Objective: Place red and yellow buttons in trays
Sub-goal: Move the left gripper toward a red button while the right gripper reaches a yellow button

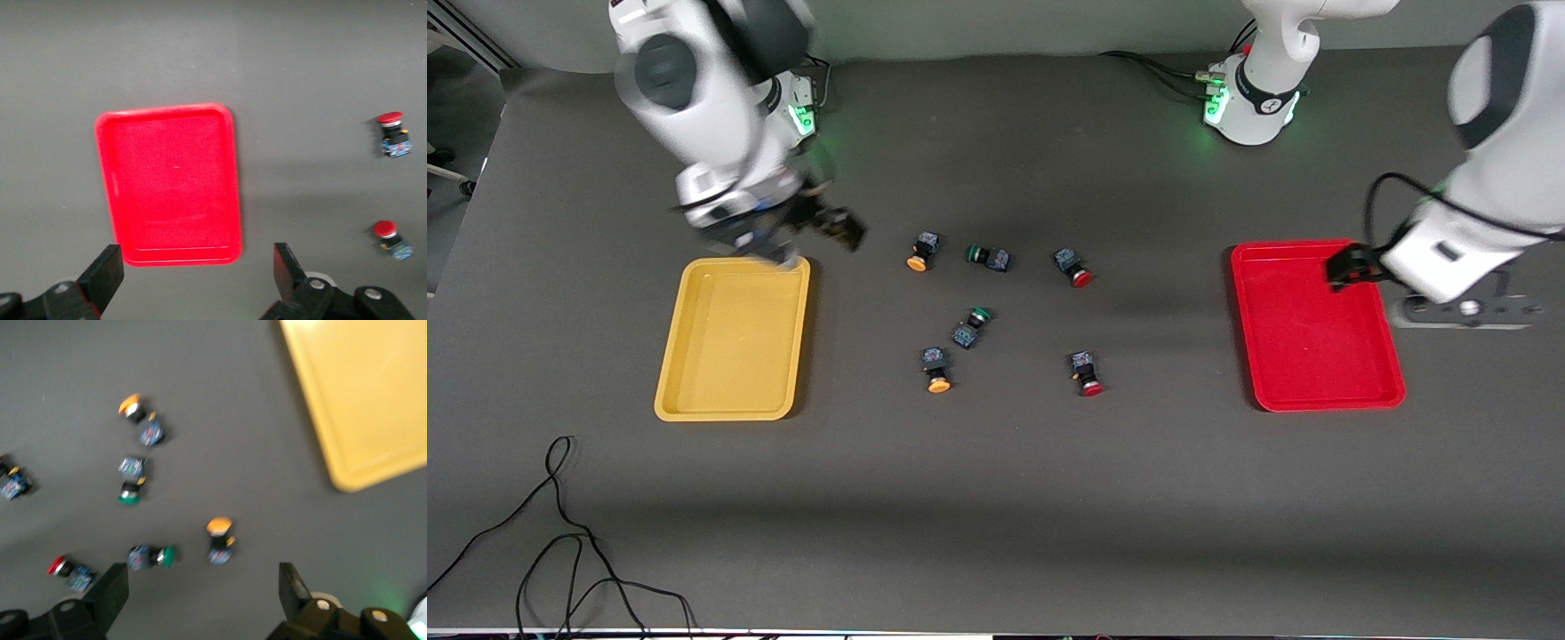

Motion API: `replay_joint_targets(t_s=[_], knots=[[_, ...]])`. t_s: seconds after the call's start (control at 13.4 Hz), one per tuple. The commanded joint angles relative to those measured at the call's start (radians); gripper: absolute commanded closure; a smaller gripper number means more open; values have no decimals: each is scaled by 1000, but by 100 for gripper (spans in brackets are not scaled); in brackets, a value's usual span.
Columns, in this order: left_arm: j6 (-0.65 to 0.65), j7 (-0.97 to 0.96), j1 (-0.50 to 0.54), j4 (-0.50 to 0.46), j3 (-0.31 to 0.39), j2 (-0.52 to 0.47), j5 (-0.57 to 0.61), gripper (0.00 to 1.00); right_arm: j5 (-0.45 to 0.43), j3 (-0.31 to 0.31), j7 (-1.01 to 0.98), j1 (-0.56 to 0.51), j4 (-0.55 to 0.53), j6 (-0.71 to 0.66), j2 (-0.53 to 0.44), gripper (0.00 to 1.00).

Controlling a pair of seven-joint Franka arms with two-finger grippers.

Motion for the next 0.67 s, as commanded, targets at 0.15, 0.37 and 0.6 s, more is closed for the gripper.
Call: replay_joint_targets(t_s=[0.15, 0.37, 0.6], knots=[[55, -253, -159, -18, -6, 88, -5, 0, -4, -15, 233, 189, -179, 164, -48, 0], [71, -382, -242, -56, -25, 94, -5, 0, -21, -15, 285, 246, -230, 181, -50, 0], [210, -532, -253, -182, -100, 93, -3, 0, -66, -15, 287, 275, -326, 266, -76, 0]])
